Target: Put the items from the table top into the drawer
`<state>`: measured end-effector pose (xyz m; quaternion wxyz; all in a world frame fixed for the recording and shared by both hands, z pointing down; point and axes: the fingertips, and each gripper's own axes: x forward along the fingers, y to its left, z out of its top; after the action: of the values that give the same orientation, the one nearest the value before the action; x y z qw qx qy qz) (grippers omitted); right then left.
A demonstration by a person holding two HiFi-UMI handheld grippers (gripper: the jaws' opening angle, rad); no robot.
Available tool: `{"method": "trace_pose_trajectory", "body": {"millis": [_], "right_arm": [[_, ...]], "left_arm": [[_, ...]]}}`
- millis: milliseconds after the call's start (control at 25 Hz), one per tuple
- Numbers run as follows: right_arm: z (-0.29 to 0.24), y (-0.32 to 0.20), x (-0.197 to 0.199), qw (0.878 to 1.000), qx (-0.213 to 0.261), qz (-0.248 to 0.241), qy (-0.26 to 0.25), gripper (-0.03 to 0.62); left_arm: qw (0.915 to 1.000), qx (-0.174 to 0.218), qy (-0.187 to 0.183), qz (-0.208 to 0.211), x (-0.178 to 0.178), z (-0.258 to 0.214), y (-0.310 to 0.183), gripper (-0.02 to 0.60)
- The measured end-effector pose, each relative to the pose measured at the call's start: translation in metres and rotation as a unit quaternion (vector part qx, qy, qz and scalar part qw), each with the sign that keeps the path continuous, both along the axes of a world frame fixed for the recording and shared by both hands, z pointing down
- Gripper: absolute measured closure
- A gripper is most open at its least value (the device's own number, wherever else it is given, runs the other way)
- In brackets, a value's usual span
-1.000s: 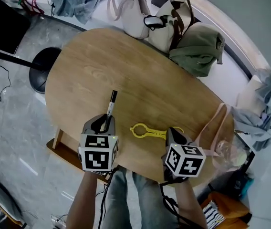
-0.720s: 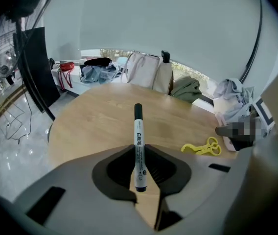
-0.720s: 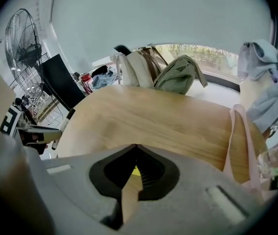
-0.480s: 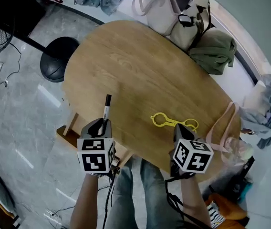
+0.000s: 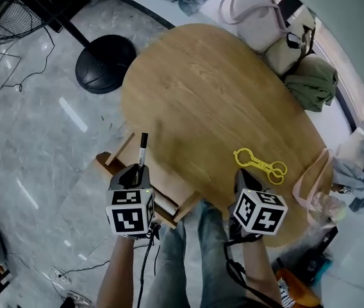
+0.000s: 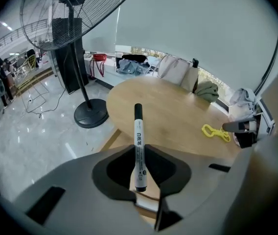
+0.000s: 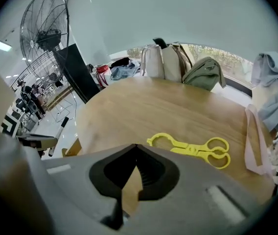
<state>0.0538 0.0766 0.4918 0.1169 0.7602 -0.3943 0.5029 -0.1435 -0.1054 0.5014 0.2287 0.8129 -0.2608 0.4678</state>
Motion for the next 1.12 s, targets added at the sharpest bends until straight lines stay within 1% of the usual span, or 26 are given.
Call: {"method": "trace_pose_trajectory", "body": {"millis": [120,240,400,520,640,720,800,840,880,920,1000,1080,1120], "right_arm": [[-0.002,-0.013,-0.015,1.000,-0.001,-0.018,0.001,0.589],[-0.003,-0.025,-0.025,0.999,-0.004,-0.036,0.002,0.589],[-0.003,-0.040,-0.035,0.998,-0.009,-0.063,0.007,0.589],[-0.001,-0.050,-0.045,0.997,-0.011,-0.074,0.007,0.589],[0.000,-0.056,-0.049,0.996,-0.014,-0.084,0.008,0.589],[0.000,-0.060,-0.050,0.996,-0.015,-0.090,0.008,0.589],[-0.001,-0.062,-0.050,0.995,-0.016,-0.094,0.008,0.589],[-0.001,-0.063,-0.050,0.995,-0.016,-0.094,0.008,0.589],[-0.001,-0.063,-0.050,0.995,-0.015,-0.094,0.008,0.589],[-0.001,-0.062,-0.049,0.996,-0.015,-0.093,0.007,0.589],[-0.001,-0.060,-0.048,0.996,-0.014,-0.088,0.006,0.589],[0.000,-0.056,-0.047,0.997,-0.013,-0.080,0.004,0.589],[0.001,-0.053,-0.046,0.997,-0.013,-0.075,0.001,0.589]], "left_arm": [[0.9995,-0.006,-0.007,-0.030,-0.025,0.006,-0.003,0.520],[0.9974,-0.021,-0.011,-0.068,-0.048,0.014,-0.003,0.520],[0.9940,-0.039,-0.009,-0.102,-0.066,0.023,0.006,0.520],[0.9919,-0.051,-0.003,-0.116,-0.071,0.031,0.012,0.520],[0.9904,-0.057,0.005,-0.126,-0.067,0.033,0.013,0.520],[0.9896,-0.057,0.019,-0.131,-0.061,0.031,0.011,0.518],[0.9882,-0.066,0.037,-0.133,-0.053,0.031,0.010,0.516],[0.9871,-0.077,0.045,-0.133,-0.050,0.031,0.012,0.495],[0.9855,-0.091,0.055,-0.132,-0.047,0.032,0.013,0.393],[0.9841,-0.100,0.062,-0.133,-0.047,0.031,0.014,0.374],[0.9840,-0.101,0.065,-0.131,-0.049,0.030,0.014,0.374],[0.9868,-0.094,0.064,-0.116,-0.049,0.028,0.013,0.372],[0.9886,-0.091,0.061,-0.103,-0.048,0.026,0.014,0.355]]}}
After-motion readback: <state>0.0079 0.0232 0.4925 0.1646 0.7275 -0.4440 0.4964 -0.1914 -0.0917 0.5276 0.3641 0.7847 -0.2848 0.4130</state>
